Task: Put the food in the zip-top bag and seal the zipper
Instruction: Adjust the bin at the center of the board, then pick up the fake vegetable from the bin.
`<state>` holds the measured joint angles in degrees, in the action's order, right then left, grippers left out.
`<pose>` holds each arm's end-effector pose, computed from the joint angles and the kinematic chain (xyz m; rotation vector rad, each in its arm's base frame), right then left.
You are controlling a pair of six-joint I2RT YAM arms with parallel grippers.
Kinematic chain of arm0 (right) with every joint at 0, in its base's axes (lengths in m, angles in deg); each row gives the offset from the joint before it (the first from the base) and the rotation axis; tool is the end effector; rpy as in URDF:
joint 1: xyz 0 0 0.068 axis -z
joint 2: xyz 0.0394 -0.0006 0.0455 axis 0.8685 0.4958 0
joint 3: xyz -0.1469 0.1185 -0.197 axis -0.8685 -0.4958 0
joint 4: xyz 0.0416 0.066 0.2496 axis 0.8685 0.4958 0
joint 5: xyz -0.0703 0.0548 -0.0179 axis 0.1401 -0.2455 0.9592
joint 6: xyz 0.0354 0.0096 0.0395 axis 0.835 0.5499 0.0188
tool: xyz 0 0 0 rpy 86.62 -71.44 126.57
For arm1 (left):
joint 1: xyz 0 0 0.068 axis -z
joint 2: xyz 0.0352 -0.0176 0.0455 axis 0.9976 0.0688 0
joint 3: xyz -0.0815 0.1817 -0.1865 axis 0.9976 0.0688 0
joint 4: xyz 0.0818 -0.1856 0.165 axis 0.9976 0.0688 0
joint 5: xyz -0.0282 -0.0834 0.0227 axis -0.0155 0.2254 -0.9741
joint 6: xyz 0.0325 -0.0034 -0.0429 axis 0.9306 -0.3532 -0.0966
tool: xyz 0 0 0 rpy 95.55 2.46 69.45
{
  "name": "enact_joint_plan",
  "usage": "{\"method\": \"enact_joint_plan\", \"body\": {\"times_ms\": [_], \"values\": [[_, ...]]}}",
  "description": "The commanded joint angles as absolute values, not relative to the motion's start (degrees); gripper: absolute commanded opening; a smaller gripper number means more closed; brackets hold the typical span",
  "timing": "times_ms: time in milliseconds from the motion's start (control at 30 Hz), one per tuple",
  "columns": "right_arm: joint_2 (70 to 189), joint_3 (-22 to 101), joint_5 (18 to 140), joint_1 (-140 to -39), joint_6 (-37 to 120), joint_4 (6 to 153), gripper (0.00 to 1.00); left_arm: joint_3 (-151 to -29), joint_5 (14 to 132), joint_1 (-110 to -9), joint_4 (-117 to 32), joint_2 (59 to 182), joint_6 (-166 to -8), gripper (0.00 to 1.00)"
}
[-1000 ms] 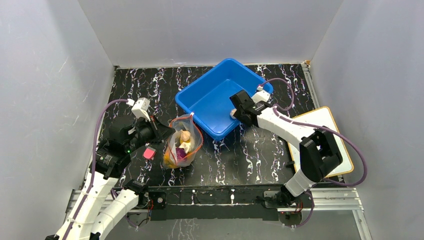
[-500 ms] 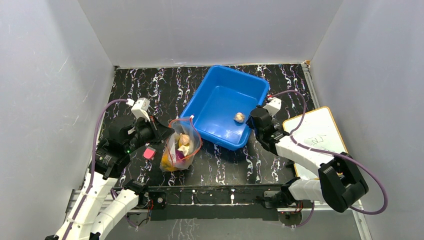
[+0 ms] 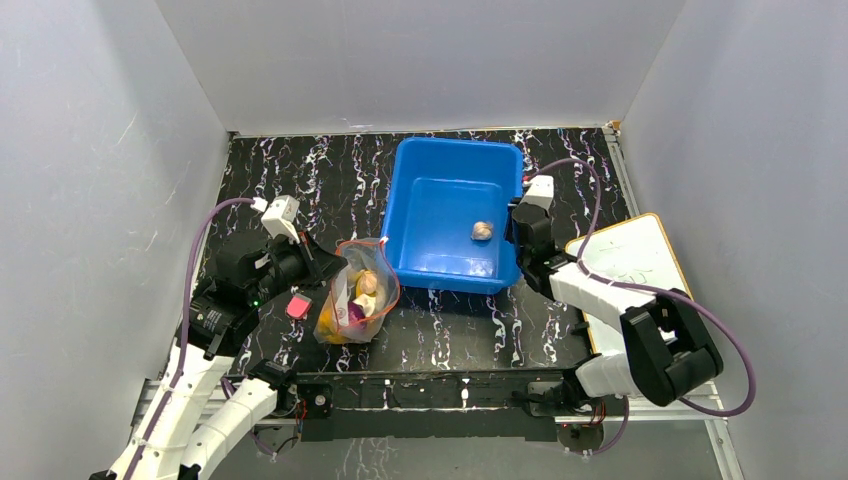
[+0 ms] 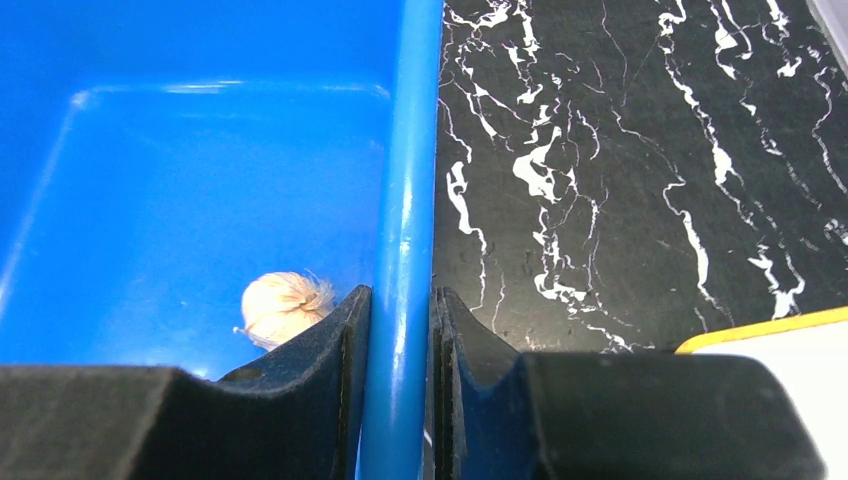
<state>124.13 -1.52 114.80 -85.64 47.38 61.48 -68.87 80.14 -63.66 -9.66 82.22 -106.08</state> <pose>0.2569 0.1030 0.2118 0.1020 1.9268 -0.0549 0.1234 -0.0610 0.3586 0.0597 1.9477 -0.8762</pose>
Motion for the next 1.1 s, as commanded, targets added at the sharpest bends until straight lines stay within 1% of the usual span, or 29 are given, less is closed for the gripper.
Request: {"method": "enact_joint_plan", "body": {"times_ms": [0,33,200,300,400,467,500,633,733,833,1067], "values": [[125.3,5.55,114.12,-85.46,43.47,62.82,0.19,-71.55,80.09,-63.49,-10.17,81.68,-105.31,0.0],[125.68,7.06,114.0,-85.48,44.13,65.63,0.27,-71.55,80.16,-63.47,-10.13,81.68,-105.31,0.0],[127.75,17.64,115.06,-85.45,48.57,85.34,0.56,-72.06,80.05,-63.47,-9.78,81.6,-105.35,0.0],[128.86,23.35,114.14,-85.5,50.01,93.97,0.68,-72.65,79.9,-63.51,-9.5,81.51,-105.46,0.0],[129.59,27.71,110.67,-85.55,50.35,99.25,0.75,-73.04,80.03,-63.46,-9.27,81.29,-105.64,0.0],[129.89,29.93,109.02,-85.64,50.46,101.77,0.76,-73.05,80.32,-63.47,-9.3,81.24,-105.58,0.0],[130.09,30.96,108.59,-85.74,50.51,102.78,0.74,-73.05,80.34,-63.47,-9.11,81.24,-105.43,0.0],[131.78,34.21,107.78,-87.71,50.04,105.02,0.58,-72.89,80.26,-63.47,-8.35,81.09,-105.13,0.0],[133.79,35.15,108.28,-89.91,48.95,105.41,0.53,-72.78,80.25,-63.47,-8.25,80.74,-105.13,0.0],[136.48,35.79,109.99,-91.44,48.39,105.77,0.53,-73.01,80.16,-63.46,-8.06,80.54,-105.22,0.0],[144.37,37.58,111.91,-91.94,46.67,105.96,0.57,-73.39,79.77,-63.47,-6.99,79.97,-105.03,0.0]]}}
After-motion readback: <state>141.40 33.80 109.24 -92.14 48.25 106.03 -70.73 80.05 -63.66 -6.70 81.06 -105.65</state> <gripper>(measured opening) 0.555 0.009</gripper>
